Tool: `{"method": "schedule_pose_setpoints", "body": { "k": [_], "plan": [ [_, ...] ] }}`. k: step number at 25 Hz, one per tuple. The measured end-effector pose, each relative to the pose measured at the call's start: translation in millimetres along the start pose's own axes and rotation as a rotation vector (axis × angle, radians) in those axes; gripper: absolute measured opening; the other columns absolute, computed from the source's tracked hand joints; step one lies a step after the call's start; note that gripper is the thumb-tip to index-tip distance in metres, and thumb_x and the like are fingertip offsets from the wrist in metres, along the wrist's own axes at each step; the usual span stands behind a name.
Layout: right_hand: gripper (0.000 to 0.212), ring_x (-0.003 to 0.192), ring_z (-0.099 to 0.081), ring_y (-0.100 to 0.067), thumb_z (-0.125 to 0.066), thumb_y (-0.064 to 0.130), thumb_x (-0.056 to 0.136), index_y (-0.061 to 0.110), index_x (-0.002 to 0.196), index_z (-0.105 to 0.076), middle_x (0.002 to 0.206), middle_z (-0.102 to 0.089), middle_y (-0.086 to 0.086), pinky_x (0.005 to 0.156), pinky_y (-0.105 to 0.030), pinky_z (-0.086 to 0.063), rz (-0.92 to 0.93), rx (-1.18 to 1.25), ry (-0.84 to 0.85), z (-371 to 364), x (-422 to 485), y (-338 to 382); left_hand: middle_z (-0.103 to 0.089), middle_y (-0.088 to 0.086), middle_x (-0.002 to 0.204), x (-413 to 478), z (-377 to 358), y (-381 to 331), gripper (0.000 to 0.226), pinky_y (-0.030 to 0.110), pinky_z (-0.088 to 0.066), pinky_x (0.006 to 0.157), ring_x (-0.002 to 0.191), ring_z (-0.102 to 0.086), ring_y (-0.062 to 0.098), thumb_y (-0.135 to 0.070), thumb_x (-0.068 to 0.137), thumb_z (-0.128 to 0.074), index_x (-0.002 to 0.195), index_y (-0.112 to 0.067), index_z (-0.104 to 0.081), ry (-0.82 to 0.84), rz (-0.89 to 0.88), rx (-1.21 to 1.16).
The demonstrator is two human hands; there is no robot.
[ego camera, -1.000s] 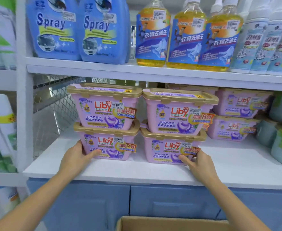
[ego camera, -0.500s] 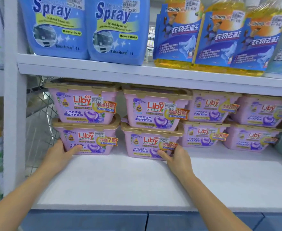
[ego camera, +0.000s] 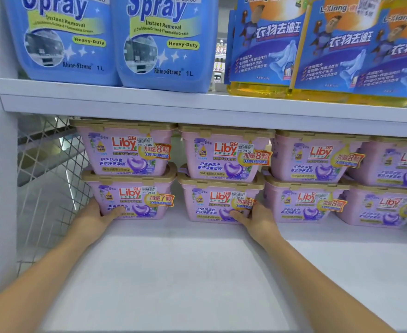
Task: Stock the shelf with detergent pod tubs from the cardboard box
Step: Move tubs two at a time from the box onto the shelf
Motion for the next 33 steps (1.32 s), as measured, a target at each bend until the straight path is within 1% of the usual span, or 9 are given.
{"method": "schedule_pose_setpoints", "body": {
  "k": [6,10,12,14,17,22,25,29,33],
  "plan": [
    [0.033,0.083,-0.055,-0.024,-0.066,0.038,0.081,0.014,0.099,-0.051,0.085,-0.06,-0.002,0.071,-0.026,-0.038,-0.061,-0.019,0.056,3,5,-2,-0.065,0.018,0.119,2,-3,-6,0.049,0.036,-0.042,0.078,0.106,-0.059,0.038,-0.034,0.081,-0.067,0.119,-0.005,-0.054,0.046,0.0,0.02],
    [0.05,0.106,-0.061,-0.03,-0.065,0.04,0.081,0.01,0.119,-0.052,0.113,-0.066,-0.008,0.087,-0.033,-0.048,-0.092,0.02,0.057,10,-11,-6,-0.067,0.017,0.112,-11,-1,-11,0.049,0.038,-0.045,0.081,0.104,-0.061,0.037,-0.035,0.077,-0.07,0.114,-0.006,-0.055,0.044,0.056,-0.055],
    [0.058,0.118,-0.055,-0.031,-0.063,0.039,0.083,0.009,0.129,-0.048,0.126,-0.06,-0.012,0.094,-0.035,-0.045,-0.081,-0.04,0.062,23,-33,-9,-0.067,0.019,0.108,-28,1,-20,0.055,0.041,-0.047,0.082,0.103,-0.061,0.038,-0.041,0.07,-0.071,0.11,-0.006,-0.056,0.01,0.067,-0.079],
    [0.06,0.126,-0.049,-0.03,-0.059,0.037,0.086,0.007,0.135,-0.044,0.136,-0.054,-0.013,0.1,-0.035,-0.039,-0.047,-0.183,0.08,41,-59,-14,-0.062,0.024,0.118,-52,5,-32,0.055,0.043,-0.044,0.085,0.111,-0.057,0.04,-0.033,0.073,-0.073,0.115,-0.002,-0.054,-0.03,0.045,-0.018],
    [0.054,0.127,-0.047,-0.029,-0.056,0.035,0.089,0.008,0.135,-0.046,0.138,-0.052,-0.013,0.101,-0.033,-0.035,0.046,-0.366,0.1,74,-104,-20,-0.054,0.027,0.13,-97,14,-52,0.056,0.045,-0.04,0.093,0.119,-0.05,0.044,-0.026,0.081,-0.066,0.127,0.001,-0.047,-0.056,-0.029,0.165],
    [0.054,0.132,-0.042,-0.029,-0.055,0.033,0.09,0.003,0.134,-0.046,0.142,-0.048,-0.015,0.108,-0.031,-0.028,0.152,-0.464,0.119,129,-171,-45,-0.05,0.023,0.136,-196,10,-84,0.062,0.046,-0.031,0.104,0.127,-0.043,0.041,-0.034,0.083,-0.063,0.132,0.0,-0.044,0.001,-0.22,0.328],
    [0.059,0.135,-0.04,-0.03,-0.049,0.042,0.09,0.005,0.135,-0.045,0.145,-0.043,-0.015,0.112,-0.036,-0.027,0.163,-0.548,0.118,167,-216,-79,-0.054,0.02,0.132,-263,-4,-103,0.064,0.048,-0.034,0.102,0.122,-0.047,0.041,-0.041,0.08,-0.056,0.129,0.0,-0.048,0.061,-0.354,0.377],
    [0.055,0.139,-0.032,-0.026,-0.053,0.035,0.091,0.011,0.139,-0.041,0.152,-0.034,-0.008,0.112,-0.037,-0.026,0.105,-0.558,0.131,210,-274,-130,-0.055,0.015,0.131,-347,-29,-95,0.058,0.044,-0.038,0.099,0.123,-0.048,0.033,-0.038,0.084,-0.058,0.132,-0.007,-0.047,0.195,-0.351,0.403],
    [0.051,0.132,-0.043,-0.028,-0.056,0.032,0.089,0.01,0.134,-0.048,0.143,-0.047,-0.008,0.107,-0.039,-0.034,0.008,-0.479,0.128,231,-323,-180,-0.06,0.013,0.126,-417,-46,-68,0.063,0.043,-0.042,0.095,0.118,-0.054,0.031,-0.051,0.082,-0.054,0.128,-0.007,-0.051,0.316,-0.243,0.414]
  ]
}}
Point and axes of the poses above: each hand's wrist, its own x-axis towards the middle knuckle, its own z-axis out of the back of the hand, y = z × x, the point moved 3 cm from there along x, towards the middle knuckle
